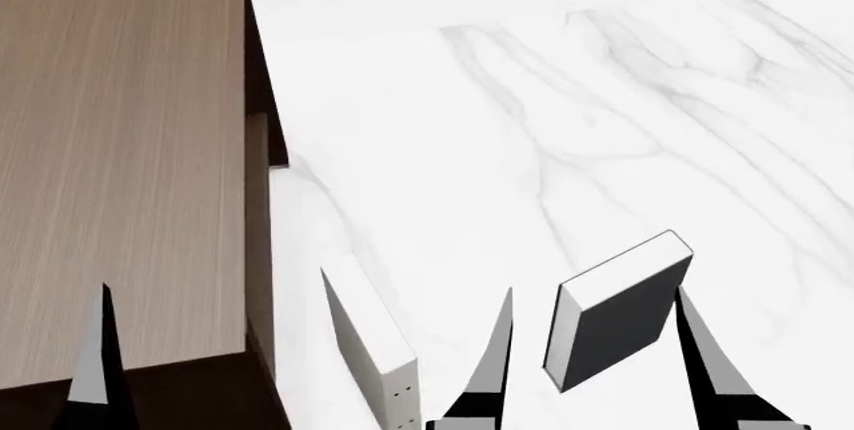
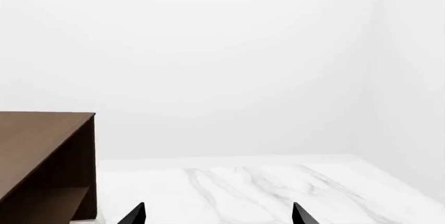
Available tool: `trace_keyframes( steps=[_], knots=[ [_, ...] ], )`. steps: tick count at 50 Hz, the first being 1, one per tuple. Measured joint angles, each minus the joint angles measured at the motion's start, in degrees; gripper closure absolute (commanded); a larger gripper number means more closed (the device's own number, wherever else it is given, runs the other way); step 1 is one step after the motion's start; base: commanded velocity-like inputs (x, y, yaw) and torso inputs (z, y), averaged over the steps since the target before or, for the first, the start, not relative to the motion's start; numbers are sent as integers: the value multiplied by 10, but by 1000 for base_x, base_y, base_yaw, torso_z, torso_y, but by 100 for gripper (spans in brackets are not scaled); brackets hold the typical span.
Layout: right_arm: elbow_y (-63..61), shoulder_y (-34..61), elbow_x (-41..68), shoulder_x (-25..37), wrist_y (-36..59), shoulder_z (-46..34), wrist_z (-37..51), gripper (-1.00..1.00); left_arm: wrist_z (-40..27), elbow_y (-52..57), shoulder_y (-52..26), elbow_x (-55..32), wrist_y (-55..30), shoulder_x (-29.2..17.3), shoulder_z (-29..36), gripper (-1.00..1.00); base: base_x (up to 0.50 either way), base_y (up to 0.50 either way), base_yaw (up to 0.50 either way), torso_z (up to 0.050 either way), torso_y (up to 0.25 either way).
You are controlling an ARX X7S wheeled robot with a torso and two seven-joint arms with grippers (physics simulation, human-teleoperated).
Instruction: Pick up the book in the middle and place it on the cabinet shelf.
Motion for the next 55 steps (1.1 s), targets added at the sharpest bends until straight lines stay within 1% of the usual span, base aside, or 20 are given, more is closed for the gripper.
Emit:
trace_keyframes(
  steps=[20, 24, 27, 32, 38, 44, 55],
  knots=[
    [0, 2, 0, 4, 2, -1, 11, -100, -54, 21, -15, -63, -41, -13, -13, -100, 0, 0, 0, 0, 0],
    [3, 6, 2, -3, 9, 7, 22, -100, -70, 22, -18, -75, -41, -21, -10, -100, 0, 0, 0, 0, 0],
    [10, 24, 21, -20, 25, 28, 33, -100, -81, 22, -21, -82, -41, -28, -5, -100, 0, 0, 0, 0, 0],
    [42, 86, 50, -47, 50, 56, 44, -100, -100, 23, -26, -97, -40, -41, 0, -100, 0, 0, 0, 0, 0],
    [134, 193, 73, -76, 76, 81, 53, -100, -123, 24, -32, -116, -36, -58, 5, -100, 0, 0, 0, 0, 0],
    [246, 308, 78, -100, 95, 99, 69, -100, -142, 23, -36, -132, -30, -74, 10, -100, 0, 0, 0, 0, 0],
    [508, 503, 31, -128, 71, 78, 102, -100, -164, 17, -38, -150, -10, -93, 15, -100, 0, 0, 0, 0, 0]
  ],
)
